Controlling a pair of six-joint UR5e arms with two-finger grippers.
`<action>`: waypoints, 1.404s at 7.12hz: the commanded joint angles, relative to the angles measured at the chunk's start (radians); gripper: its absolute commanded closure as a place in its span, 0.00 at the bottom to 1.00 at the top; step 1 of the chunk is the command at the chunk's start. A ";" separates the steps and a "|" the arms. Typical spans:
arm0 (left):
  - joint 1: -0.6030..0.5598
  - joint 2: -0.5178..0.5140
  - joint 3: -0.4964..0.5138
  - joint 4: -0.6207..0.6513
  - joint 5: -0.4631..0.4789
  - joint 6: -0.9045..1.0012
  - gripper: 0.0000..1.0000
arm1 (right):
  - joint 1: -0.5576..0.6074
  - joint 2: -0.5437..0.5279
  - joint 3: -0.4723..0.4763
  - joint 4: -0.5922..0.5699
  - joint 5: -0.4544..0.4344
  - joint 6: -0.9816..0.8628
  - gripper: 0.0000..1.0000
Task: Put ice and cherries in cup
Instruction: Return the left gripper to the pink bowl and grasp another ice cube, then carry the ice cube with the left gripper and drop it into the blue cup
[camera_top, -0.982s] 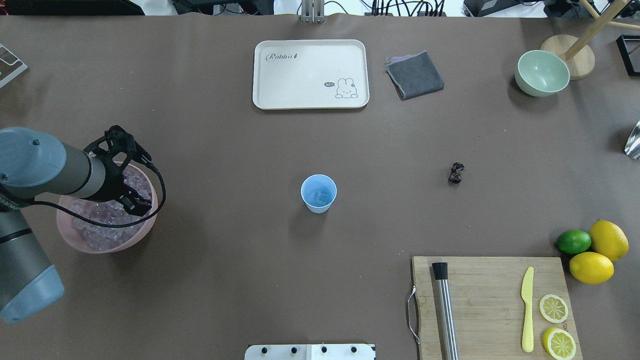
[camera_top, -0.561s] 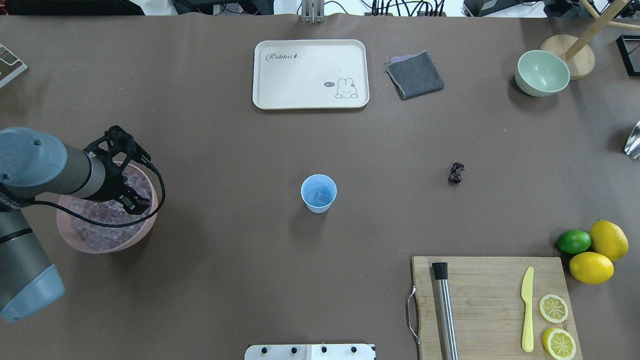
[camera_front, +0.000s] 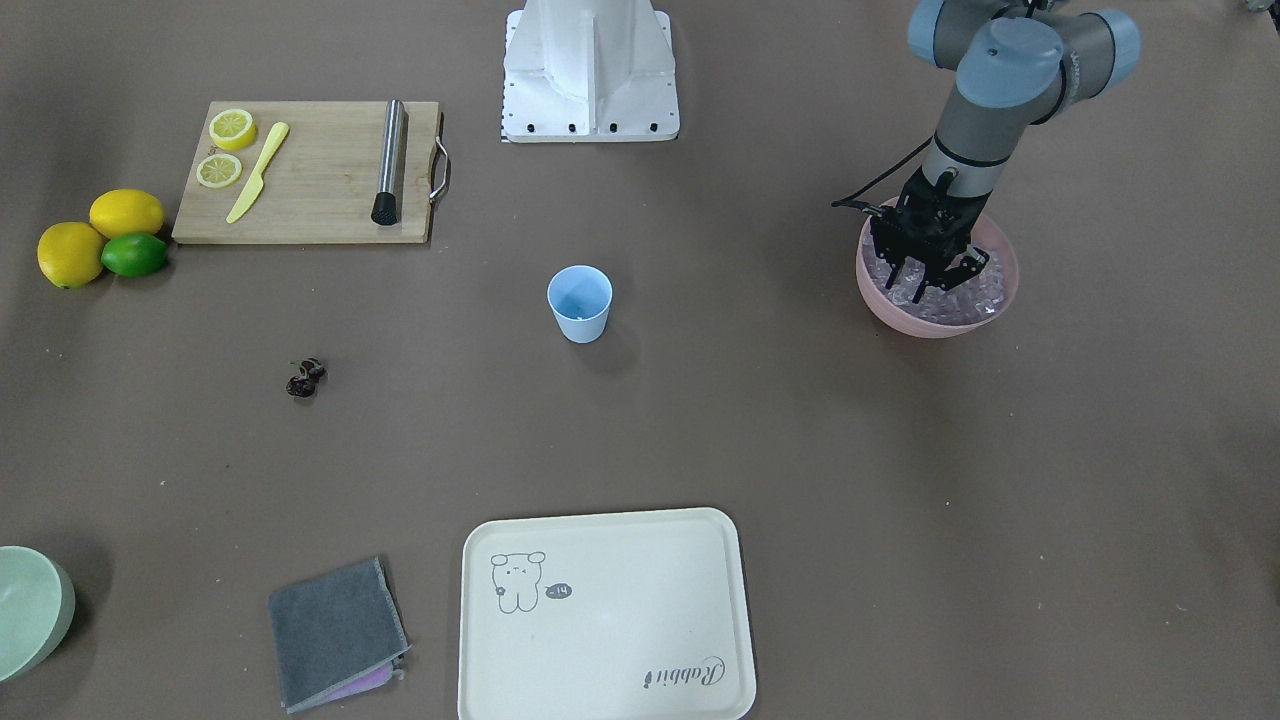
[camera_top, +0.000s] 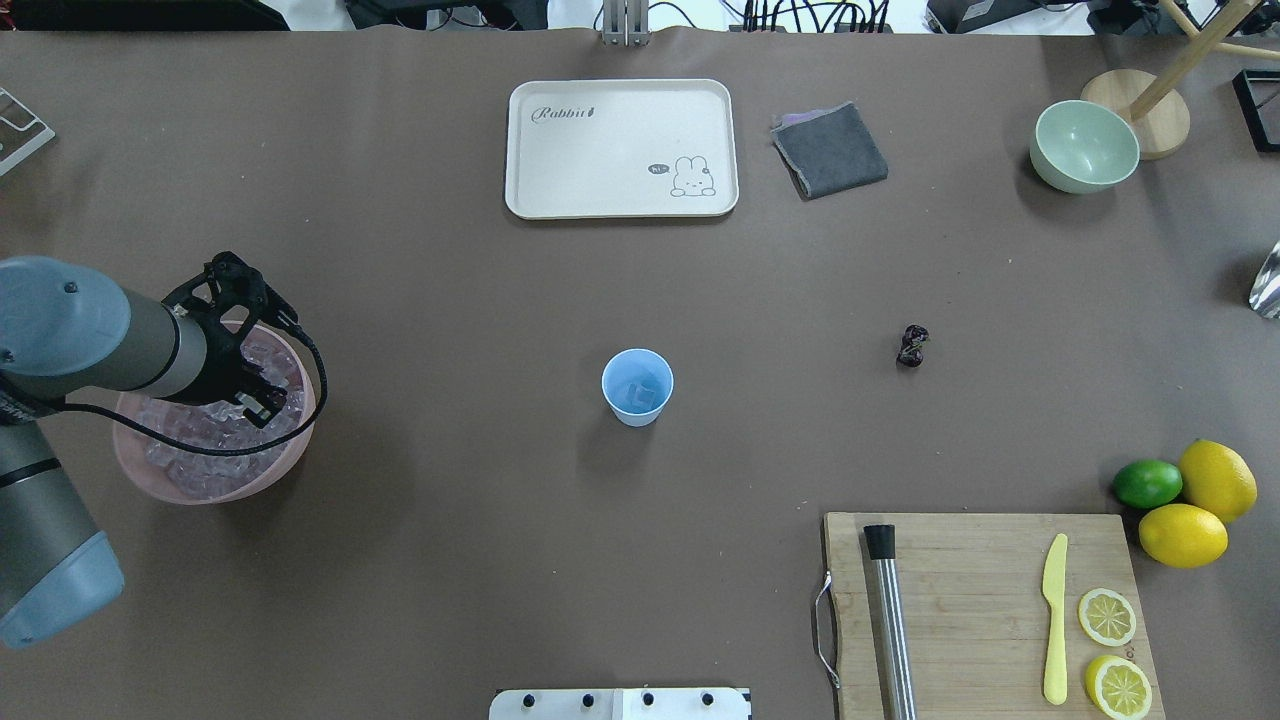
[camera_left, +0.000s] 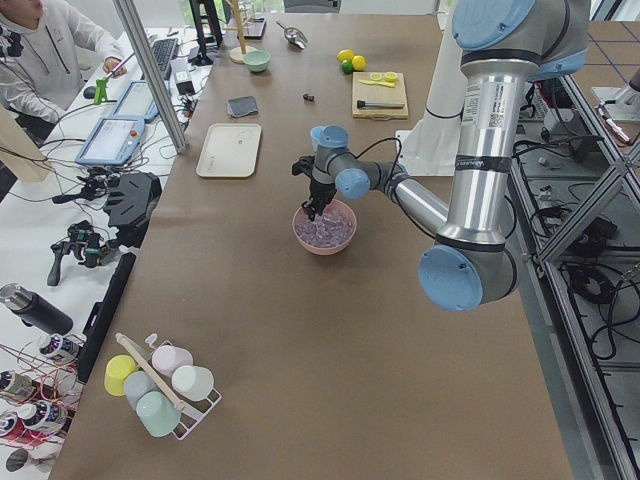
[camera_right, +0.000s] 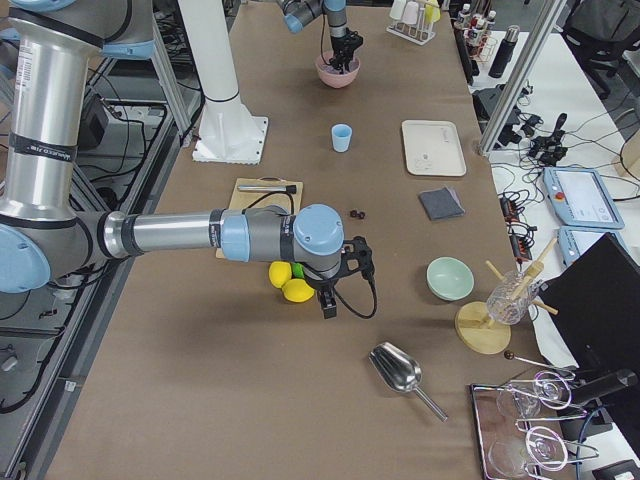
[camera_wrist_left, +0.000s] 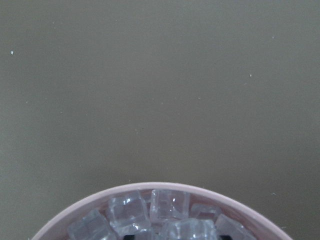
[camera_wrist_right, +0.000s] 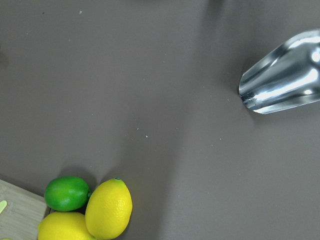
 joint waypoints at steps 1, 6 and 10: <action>-0.002 0.018 -0.021 0.004 -0.004 -0.001 1.00 | 0.000 -0.009 0.013 0.001 0.003 -0.001 0.00; -0.066 -0.004 -0.123 0.031 -0.128 -0.113 1.00 | 0.000 -0.023 0.051 0.001 0.044 0.004 0.00; 0.094 -0.470 0.001 0.292 -0.075 -0.511 1.00 | 0.000 -0.023 0.056 0.001 0.046 0.010 0.00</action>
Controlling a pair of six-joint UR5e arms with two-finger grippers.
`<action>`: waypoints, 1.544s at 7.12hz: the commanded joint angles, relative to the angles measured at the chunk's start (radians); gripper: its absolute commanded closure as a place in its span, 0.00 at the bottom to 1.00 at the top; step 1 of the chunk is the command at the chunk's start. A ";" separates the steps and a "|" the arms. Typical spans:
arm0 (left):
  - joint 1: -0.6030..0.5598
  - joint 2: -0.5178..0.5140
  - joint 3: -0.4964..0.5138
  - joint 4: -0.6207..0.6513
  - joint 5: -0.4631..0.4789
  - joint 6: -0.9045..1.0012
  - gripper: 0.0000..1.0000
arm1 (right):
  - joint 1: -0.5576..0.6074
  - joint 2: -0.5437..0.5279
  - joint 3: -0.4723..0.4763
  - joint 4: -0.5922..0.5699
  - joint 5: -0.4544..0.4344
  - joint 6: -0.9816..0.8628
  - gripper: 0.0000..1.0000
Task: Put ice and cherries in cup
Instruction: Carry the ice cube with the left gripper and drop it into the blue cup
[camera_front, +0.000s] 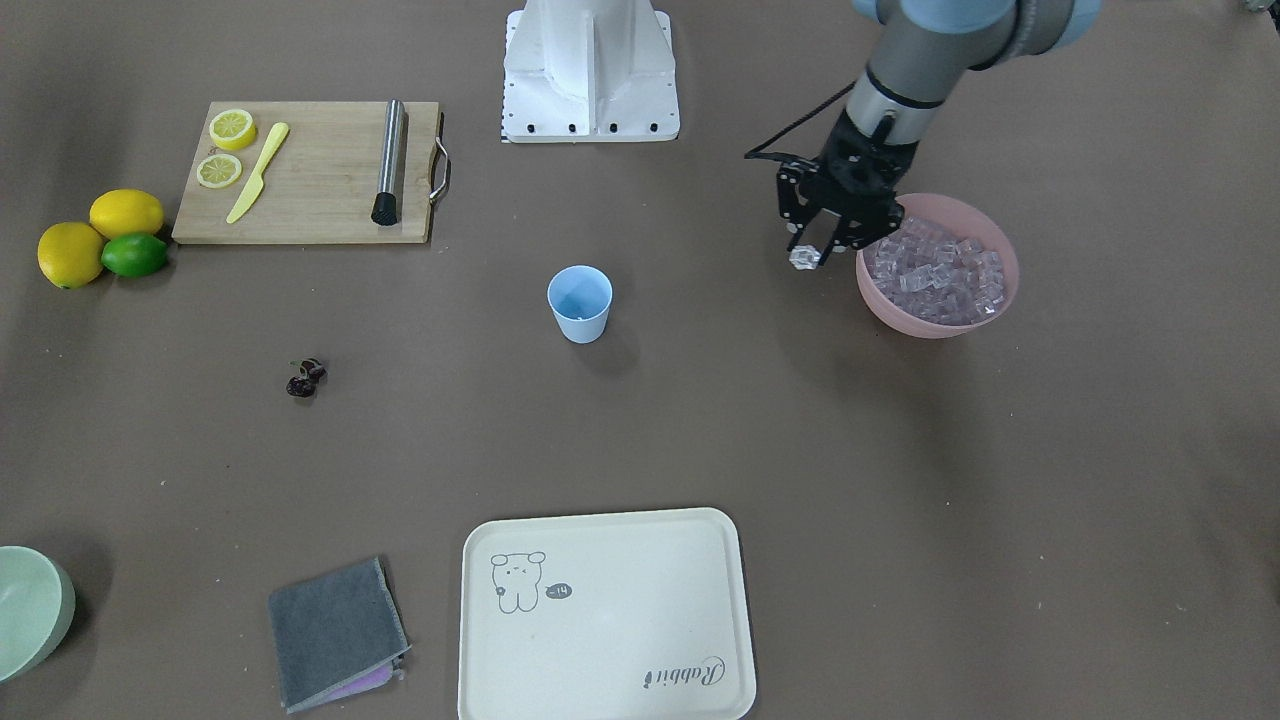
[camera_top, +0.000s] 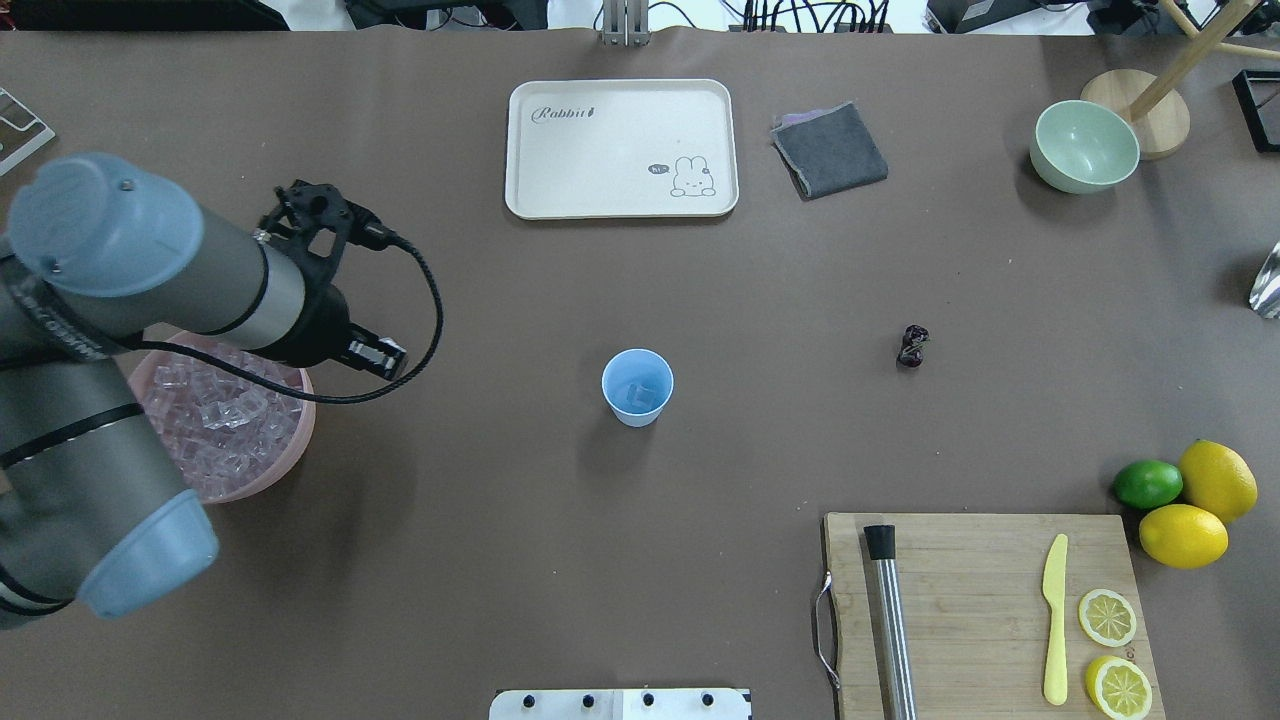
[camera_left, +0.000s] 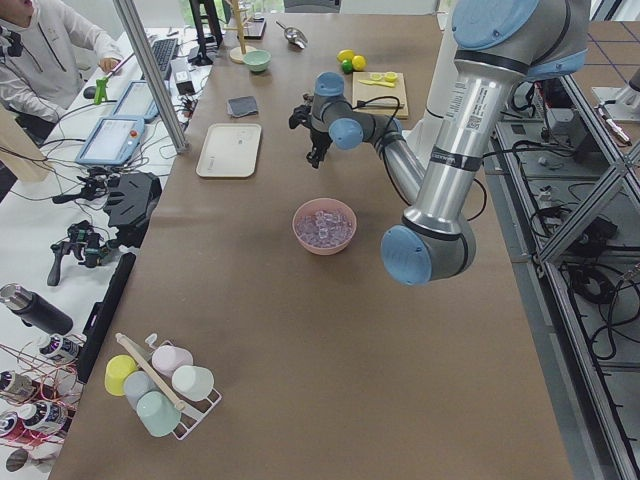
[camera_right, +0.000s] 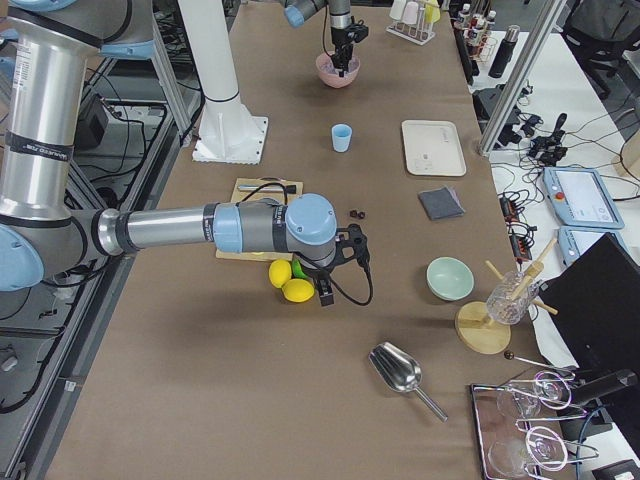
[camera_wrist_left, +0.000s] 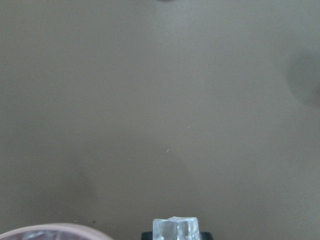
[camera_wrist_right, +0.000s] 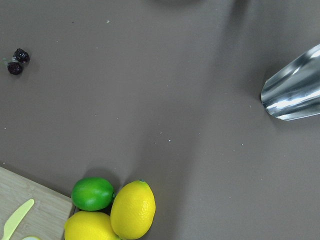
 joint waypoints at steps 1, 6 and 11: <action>0.121 -0.224 0.118 0.073 0.128 -0.170 1.00 | 0.000 0.005 0.004 0.000 -0.001 0.003 0.00; 0.174 -0.422 0.416 -0.052 0.190 -0.304 1.00 | -0.038 0.012 0.104 -0.002 -0.003 0.109 0.00; 0.015 -0.297 0.209 0.112 0.029 -0.152 0.20 | -0.139 0.035 0.135 -0.002 -0.118 0.139 0.00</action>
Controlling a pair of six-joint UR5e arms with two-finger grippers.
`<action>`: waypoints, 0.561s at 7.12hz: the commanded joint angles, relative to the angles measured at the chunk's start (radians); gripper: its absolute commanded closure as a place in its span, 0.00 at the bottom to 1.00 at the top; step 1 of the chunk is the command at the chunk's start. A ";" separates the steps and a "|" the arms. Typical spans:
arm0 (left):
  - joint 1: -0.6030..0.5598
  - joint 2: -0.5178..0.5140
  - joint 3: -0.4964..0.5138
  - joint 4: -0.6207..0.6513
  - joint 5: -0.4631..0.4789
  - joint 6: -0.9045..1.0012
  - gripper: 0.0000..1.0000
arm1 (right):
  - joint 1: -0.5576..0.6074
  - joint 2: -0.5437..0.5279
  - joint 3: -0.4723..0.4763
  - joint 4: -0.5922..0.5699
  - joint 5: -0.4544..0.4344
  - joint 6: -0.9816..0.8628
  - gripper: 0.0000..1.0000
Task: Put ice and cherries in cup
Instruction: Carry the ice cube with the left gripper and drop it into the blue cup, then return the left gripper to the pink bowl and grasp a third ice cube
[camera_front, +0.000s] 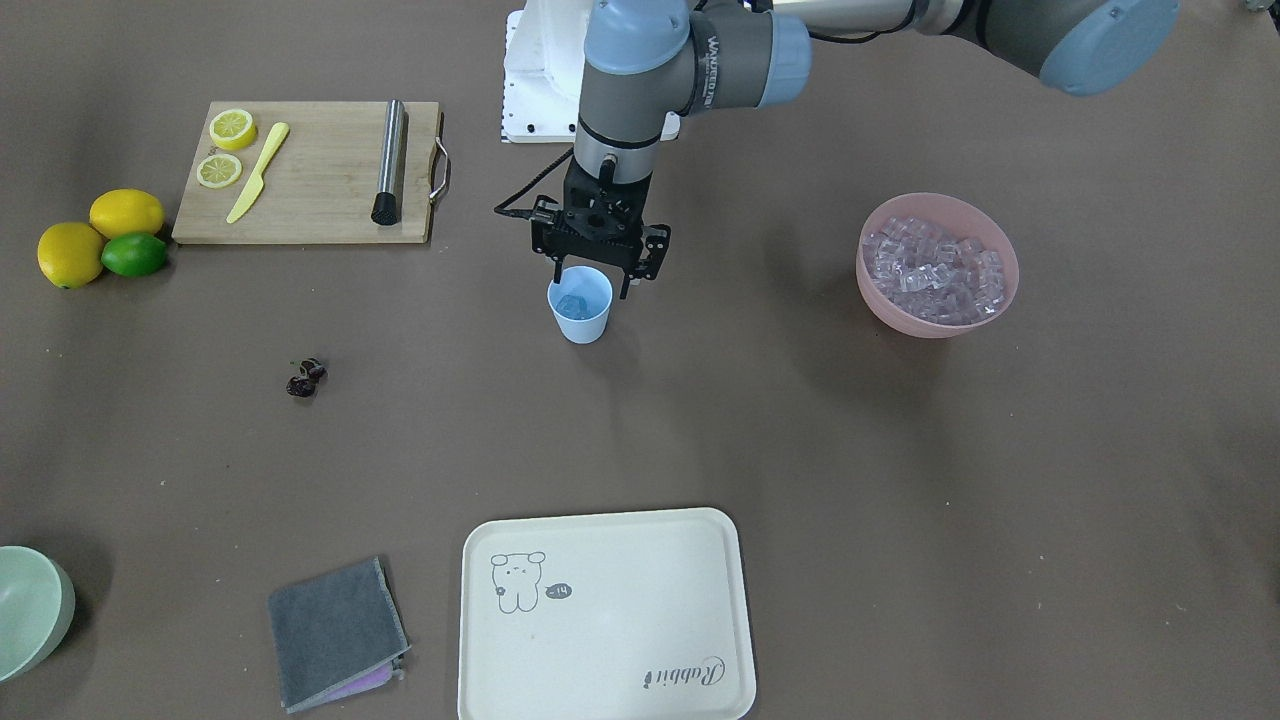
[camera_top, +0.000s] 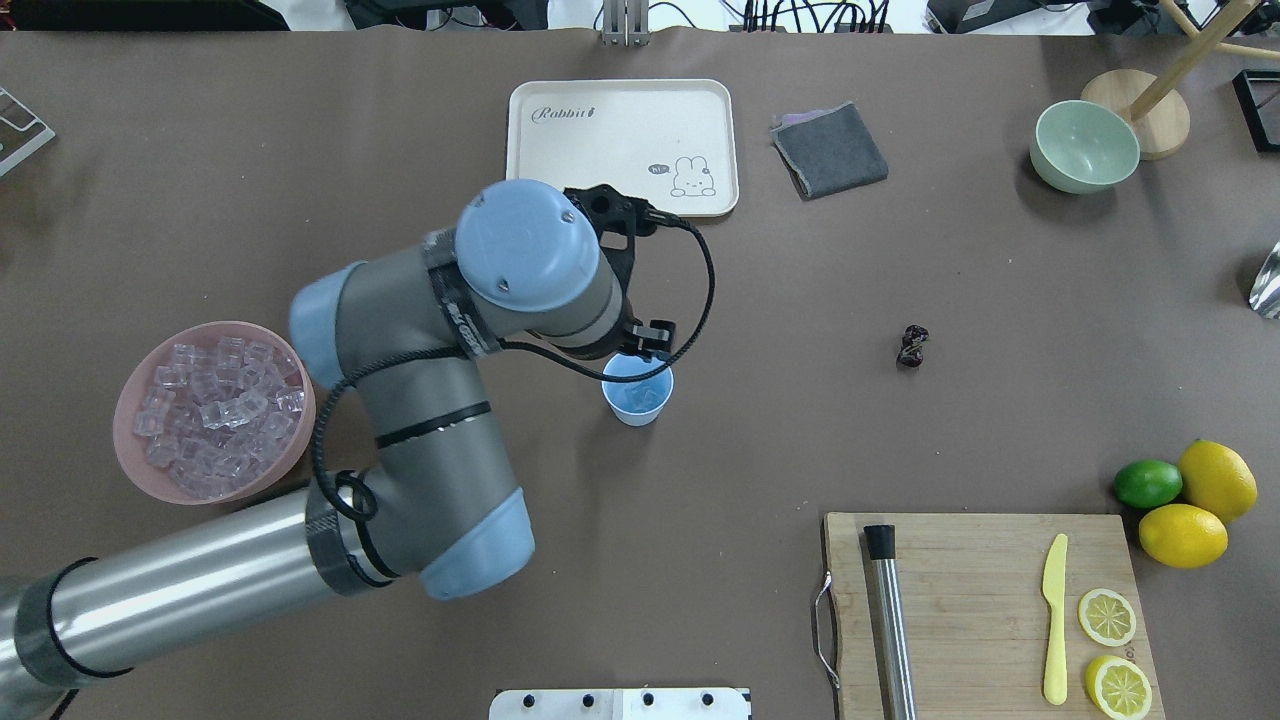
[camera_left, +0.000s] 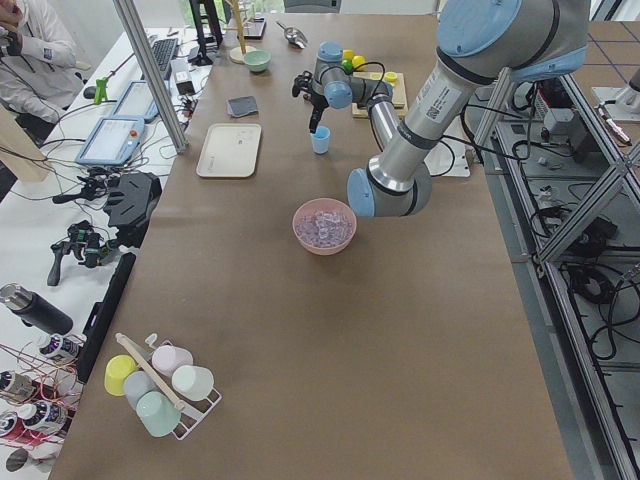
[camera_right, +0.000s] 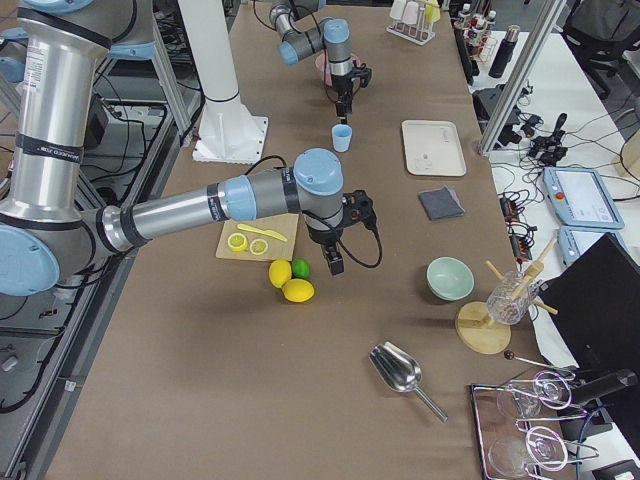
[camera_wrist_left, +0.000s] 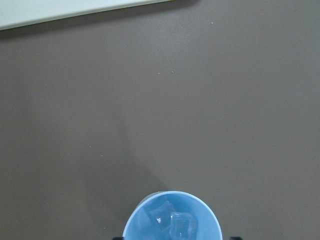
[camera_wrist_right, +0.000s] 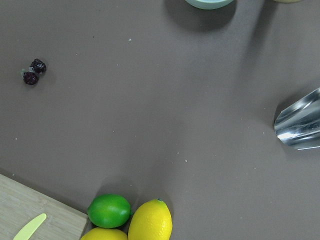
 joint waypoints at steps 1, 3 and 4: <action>-0.135 0.153 -0.209 0.166 -0.136 0.228 0.21 | -0.043 0.011 0.006 0.001 -0.014 0.034 0.00; -0.224 0.407 -0.372 0.160 -0.145 0.512 0.20 | -0.063 0.011 0.008 0.001 -0.011 0.039 0.00; -0.250 0.493 -0.417 0.153 -0.145 0.621 0.19 | -0.066 0.011 0.008 0.001 -0.009 0.039 0.00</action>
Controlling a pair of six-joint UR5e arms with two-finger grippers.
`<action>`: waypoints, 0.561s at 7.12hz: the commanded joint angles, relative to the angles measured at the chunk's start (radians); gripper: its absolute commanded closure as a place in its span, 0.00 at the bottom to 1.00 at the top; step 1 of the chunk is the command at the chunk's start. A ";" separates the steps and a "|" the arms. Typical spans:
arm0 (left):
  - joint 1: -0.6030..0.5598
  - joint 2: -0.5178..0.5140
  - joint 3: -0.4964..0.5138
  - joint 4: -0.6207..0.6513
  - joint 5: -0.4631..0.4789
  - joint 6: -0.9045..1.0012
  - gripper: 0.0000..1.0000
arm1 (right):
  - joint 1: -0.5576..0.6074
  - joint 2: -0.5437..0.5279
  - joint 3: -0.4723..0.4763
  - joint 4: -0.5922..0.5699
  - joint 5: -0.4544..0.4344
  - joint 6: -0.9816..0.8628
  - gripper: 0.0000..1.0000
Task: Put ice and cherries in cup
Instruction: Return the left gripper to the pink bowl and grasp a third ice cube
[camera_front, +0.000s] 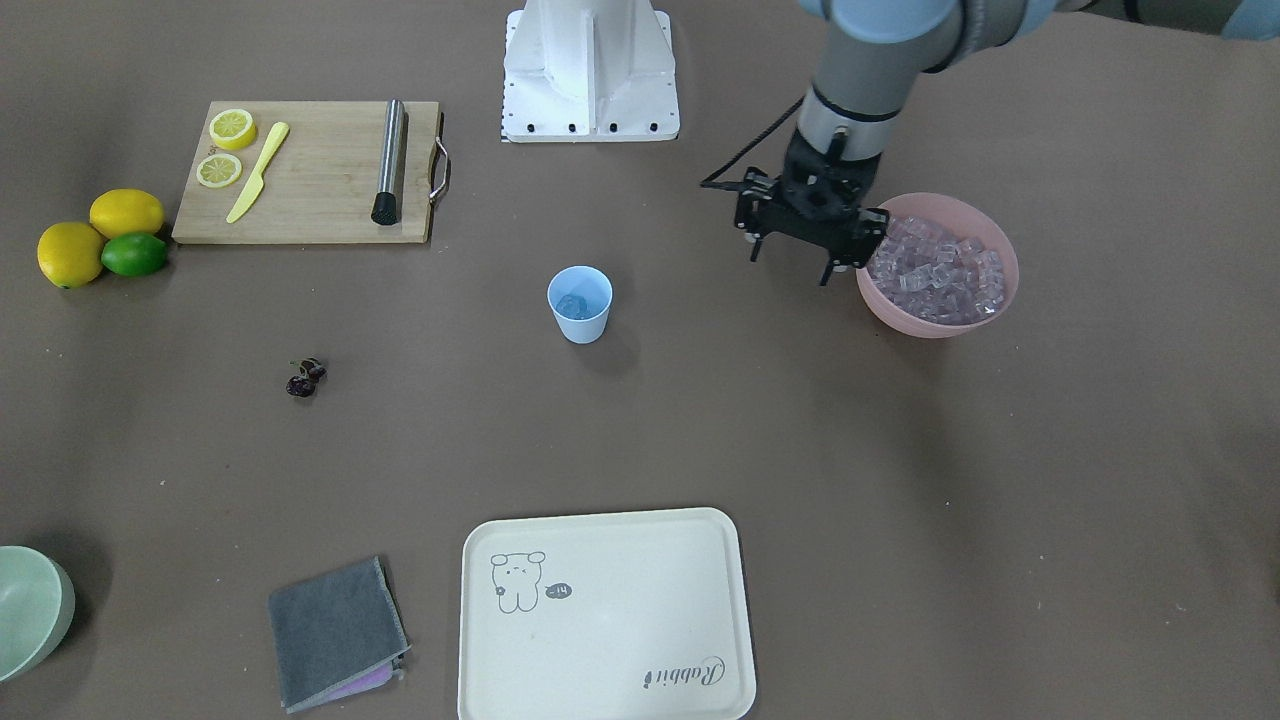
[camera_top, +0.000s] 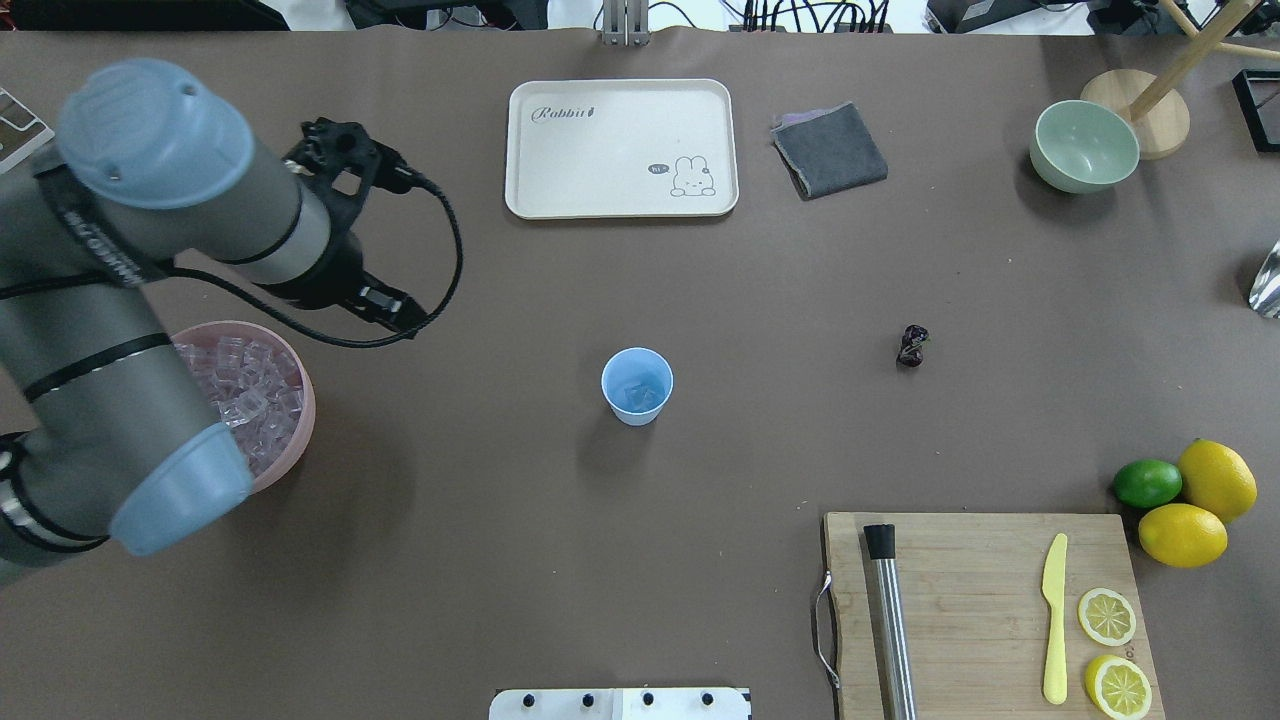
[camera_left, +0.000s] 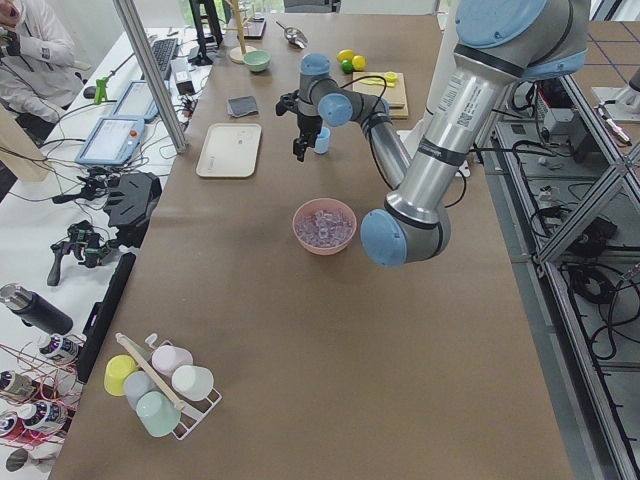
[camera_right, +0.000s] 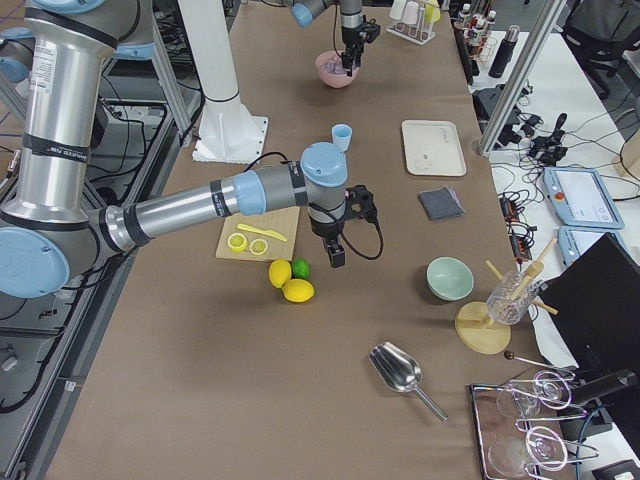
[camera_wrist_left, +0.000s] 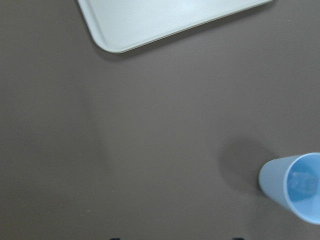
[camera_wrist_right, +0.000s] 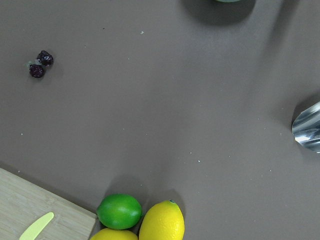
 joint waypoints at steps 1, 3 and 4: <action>-0.042 0.215 -0.070 -0.104 -0.002 0.173 0.19 | -0.015 0.005 0.003 0.000 0.002 0.004 0.00; -0.036 0.343 0.009 -0.357 -0.002 0.169 0.19 | -0.015 0.014 0.003 0.000 -0.003 0.005 0.00; -0.011 0.344 0.030 -0.370 0.005 0.151 0.19 | -0.015 0.014 0.003 0.000 -0.003 0.005 0.00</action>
